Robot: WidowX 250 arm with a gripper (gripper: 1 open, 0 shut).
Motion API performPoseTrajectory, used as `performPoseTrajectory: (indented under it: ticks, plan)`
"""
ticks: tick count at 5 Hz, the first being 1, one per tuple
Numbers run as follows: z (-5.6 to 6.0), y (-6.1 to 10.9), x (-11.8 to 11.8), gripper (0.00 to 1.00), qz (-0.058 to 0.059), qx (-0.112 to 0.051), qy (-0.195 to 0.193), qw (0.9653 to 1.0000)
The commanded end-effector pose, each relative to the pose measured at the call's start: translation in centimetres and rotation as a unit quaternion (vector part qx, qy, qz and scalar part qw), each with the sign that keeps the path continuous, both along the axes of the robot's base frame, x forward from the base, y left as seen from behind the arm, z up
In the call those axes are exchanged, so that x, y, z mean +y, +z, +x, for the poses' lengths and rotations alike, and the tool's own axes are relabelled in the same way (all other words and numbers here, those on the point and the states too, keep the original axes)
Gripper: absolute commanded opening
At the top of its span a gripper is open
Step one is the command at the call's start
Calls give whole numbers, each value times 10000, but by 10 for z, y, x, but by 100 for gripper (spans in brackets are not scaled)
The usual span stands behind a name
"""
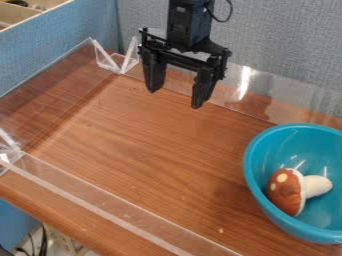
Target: Remove the mushroom from inside the blue bowl and put it on the table
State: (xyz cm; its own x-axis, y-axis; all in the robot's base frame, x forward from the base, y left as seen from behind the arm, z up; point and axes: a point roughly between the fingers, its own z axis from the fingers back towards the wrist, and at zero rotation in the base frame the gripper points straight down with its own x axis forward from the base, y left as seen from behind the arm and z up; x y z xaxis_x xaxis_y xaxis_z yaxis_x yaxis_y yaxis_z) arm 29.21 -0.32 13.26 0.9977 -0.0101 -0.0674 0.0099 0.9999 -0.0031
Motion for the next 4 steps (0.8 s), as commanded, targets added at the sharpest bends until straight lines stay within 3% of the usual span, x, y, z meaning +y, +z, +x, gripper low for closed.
performPoseTrajectory:
  ticks: [1, 2, 3, 4]
  plan:
    - [-5, -3, -24, 100, -36, -3, 958, 9954]
    - [-11, -8, -50, 100, -80, -1, 1840, 9829]
    - [-17, -19, -94, 100, -140, -88, 2759, 9611]
    - [-28, -33, -137, 100, -200, -194, 2848, 9582]
